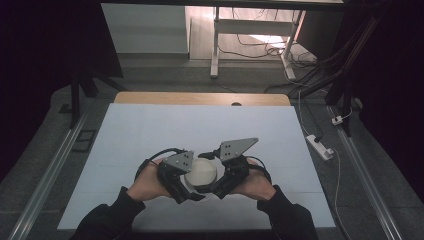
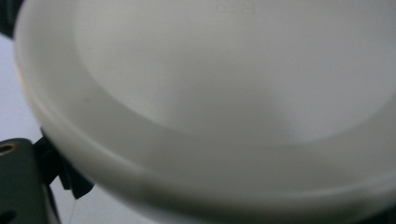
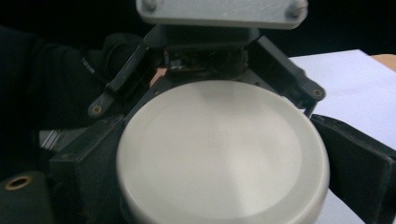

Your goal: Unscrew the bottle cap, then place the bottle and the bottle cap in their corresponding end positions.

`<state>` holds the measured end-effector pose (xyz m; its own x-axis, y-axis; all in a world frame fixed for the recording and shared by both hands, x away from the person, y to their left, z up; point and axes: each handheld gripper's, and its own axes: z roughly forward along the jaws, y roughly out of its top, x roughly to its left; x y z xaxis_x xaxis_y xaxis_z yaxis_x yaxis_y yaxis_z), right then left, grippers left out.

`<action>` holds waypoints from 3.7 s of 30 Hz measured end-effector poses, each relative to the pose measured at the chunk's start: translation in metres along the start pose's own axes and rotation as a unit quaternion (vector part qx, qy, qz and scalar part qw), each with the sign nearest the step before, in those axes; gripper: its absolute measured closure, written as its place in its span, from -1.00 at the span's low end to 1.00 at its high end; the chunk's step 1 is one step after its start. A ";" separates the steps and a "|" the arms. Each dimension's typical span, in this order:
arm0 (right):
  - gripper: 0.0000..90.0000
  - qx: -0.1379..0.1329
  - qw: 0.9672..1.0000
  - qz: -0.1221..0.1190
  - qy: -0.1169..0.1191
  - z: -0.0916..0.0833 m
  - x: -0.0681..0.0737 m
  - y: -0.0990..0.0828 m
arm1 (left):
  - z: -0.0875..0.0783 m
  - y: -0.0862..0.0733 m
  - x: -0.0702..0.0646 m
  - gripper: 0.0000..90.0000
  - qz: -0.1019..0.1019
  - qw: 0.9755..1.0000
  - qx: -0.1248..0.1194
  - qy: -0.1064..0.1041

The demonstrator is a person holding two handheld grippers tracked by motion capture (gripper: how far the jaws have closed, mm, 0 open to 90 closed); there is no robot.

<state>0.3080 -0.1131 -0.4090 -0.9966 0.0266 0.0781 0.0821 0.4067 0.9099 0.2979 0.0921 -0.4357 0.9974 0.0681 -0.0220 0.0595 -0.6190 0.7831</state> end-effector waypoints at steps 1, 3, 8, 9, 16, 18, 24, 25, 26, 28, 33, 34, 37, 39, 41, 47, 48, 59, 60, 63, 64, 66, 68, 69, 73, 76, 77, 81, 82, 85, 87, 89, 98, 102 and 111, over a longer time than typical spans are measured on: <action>-0.97 -0.002 1.000 0.002 -0.011 -0.001 0.000 0.001 | -0.001 0.001 0.000 -0.84 -0.003 1.000 -0.001 0.005; -1.00 -0.010 0.999 0.008 -0.035 -0.004 0.001 0.005 | -0.002 0.001 0.001 -0.84 -0.016 1.000 -0.005 0.019; -1.00 -0.005 0.994 0.039 -0.106 -0.005 0.004 0.010 | -0.004 0.000 0.005 -0.84 -0.056 0.996 -0.006 0.069; -1.00 -0.004 0.992 0.046 -0.116 -0.003 0.004 0.010 | -0.004 0.000 0.006 -0.84 -0.062 0.995 -0.004 0.078; -0.99 0.003 0.981 0.059 -0.185 0.009 0.007 0.007 | 0.000 0.000 0.007 -0.84 -0.088 0.989 0.008 0.115; -0.94 -0.001 0.980 0.062 -0.187 0.011 0.006 0.005 | 0.001 0.000 0.006 -0.84 -0.088 0.989 0.009 0.116; -0.84 -0.009 0.982 0.059 -0.178 0.011 0.007 0.003 | 0.000 0.001 0.006 -0.84 -0.083 0.991 0.003 0.105; -0.84 -0.011 0.983 0.059 -0.175 0.011 0.008 0.004 | -0.001 0.000 0.006 -0.84 -0.079 0.992 0.002 0.099; -0.84 -0.011 0.983 0.058 -0.171 0.011 0.008 0.004 | -0.001 0.000 0.007 -0.84 -0.077 0.993 0.000 0.093; -0.83 -0.010 0.985 0.056 -0.160 0.009 0.008 0.004 | -0.002 -0.001 0.007 -0.84 -0.071 0.994 -0.004 0.078; -0.83 -0.008 0.993 0.046 -0.106 0.006 0.005 0.004 | -0.004 -0.003 0.008 -0.84 -0.042 0.999 -0.002 0.033; -0.83 -0.007 0.995 0.043 -0.094 0.005 0.004 0.004 | -0.004 -0.003 0.007 -0.84 -0.036 0.999 -0.002 0.025; -0.83 -0.002 0.997 0.034 -0.066 0.004 0.004 0.003 | -0.004 -0.003 0.006 -0.84 -0.024 1.000 0.000 0.010; -0.83 0.001 0.998 0.031 -0.060 0.004 0.004 0.003 | -0.003 -0.004 0.006 -0.84 -0.021 1.000 0.002 0.008; -0.83 0.002 0.998 0.031 -0.058 0.004 0.004 0.003 | -0.002 -0.004 0.006 -0.84 -0.022 1.000 0.003 0.009; -0.83 -0.005 0.997 0.034 -0.067 0.002 0.004 0.005 | 0.000 -0.006 0.008 -0.84 -0.026 1.000 0.005 0.013; -0.83 -0.006 0.997 0.033 -0.069 0.001 0.004 0.005 | 0.001 -0.006 0.008 -0.84 -0.027 1.000 0.005 0.013; -0.83 -0.011 0.996 0.032 -0.082 -0.005 0.004 0.007 | -0.001 -0.009 0.011 -0.84 -0.036 0.999 0.007 0.028; -0.83 -0.012 0.996 0.033 -0.082 -0.005 0.004 0.007 | -0.002 -0.009 0.012 -0.84 -0.037 0.999 0.007 0.029; -0.83 -0.013 0.996 0.033 -0.085 -0.007 0.004 0.007 | -0.004 -0.011 0.014 -0.84 -0.041 0.999 0.005 0.035; -0.83 -0.014 0.996 0.034 -0.087 -0.007 0.004 0.007 | -0.005 -0.011 0.014 -0.84 -0.042 0.998 0.005 0.037; -0.83 -0.013 0.995 0.033 -0.089 -0.009 0.004 0.007 | -0.006 -0.012 0.016 -0.84 -0.046 0.998 0.005 0.041; -0.83 -0.014 0.995 0.033 -0.093 -0.010 0.004 0.007 | -0.006 -0.013 0.016 -0.84 -0.049 0.998 0.004 0.044; -0.83 -0.014 0.995 0.033 -0.095 -0.011 0.004 0.007 | -0.006 -0.014 0.018 -0.84 -0.054 0.997 0.006 0.048; -0.83 -0.017 0.994 0.034 -0.098 -0.013 0.005 0.007 | -0.006 -0.017 0.021 -0.84 -0.065 0.996 0.005 0.057; -0.83 -0.018 0.994 0.036 -0.100 -0.014 0.007 0.006 | -0.007 -0.018 0.022 -0.84 -0.071 0.995 0.004 0.064; -0.83 -0.016 0.994 0.036 -0.101 -0.015 0.007 0.006 | -0.007 -0.018 0.023 -0.84 -0.072 0.995 0.004 0.066; -0.83 -0.014 0.994 0.038 -0.105 -0.017 0.009 0.003 | -0.009 -0.019 0.025 -0.84 -0.080 0.994 0.002 0.076; -0.83 -0.013 0.993 0.039 -0.107 -0.017 0.009 0.002 | -0.009 -0.019 0.025 -0.84 -0.081 0.994 0.002 0.078; -0.83 -0.012 0.993 0.041 -0.111 -0.019 0.010 -0.001 | -0.009 -0.020 0.027 -0.84 -0.085 0.993 0.002 0.082; -0.83 -0.011 0.992 0.043 -0.115 -0.019 0.010 -0.003 | -0.009 -0.020 0.028 -0.84 -0.086 0.993 0.003 0.086; -0.83 -0.010 0.992 0.044 -0.117 -0.019 0.011 -0.005 | -0.009 -0.021 0.030 -0.84 -0.090 0.992 0.002 0.090; -0.83 -0.007 0.991 0.037 -0.129 -0.019 0.016 -0.010 | -0.010 -0.023 0.037 -0.84 -0.102 0.989 0.004 0.109; -0.83 -0.007 0.991 0.036 -0.130 -0.018 0.018 -0.011 | -0.011 -0.024 0.040 -0.84 -0.105 0.988 0.005 0.115; -0.83 -0.008 0.991 0.037 -0.130 -0.018 0.021 -0.014 | -0.016 -0.027 0.047 -0.84 -0.116 0.984 -0.001 0.132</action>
<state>0.2858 -0.1342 -0.4125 -0.9562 0.2902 0.0390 0.1526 0.3801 0.9123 0.3428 0.1247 -0.4475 0.9120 0.4085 -0.0388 0.2843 -0.5610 0.7775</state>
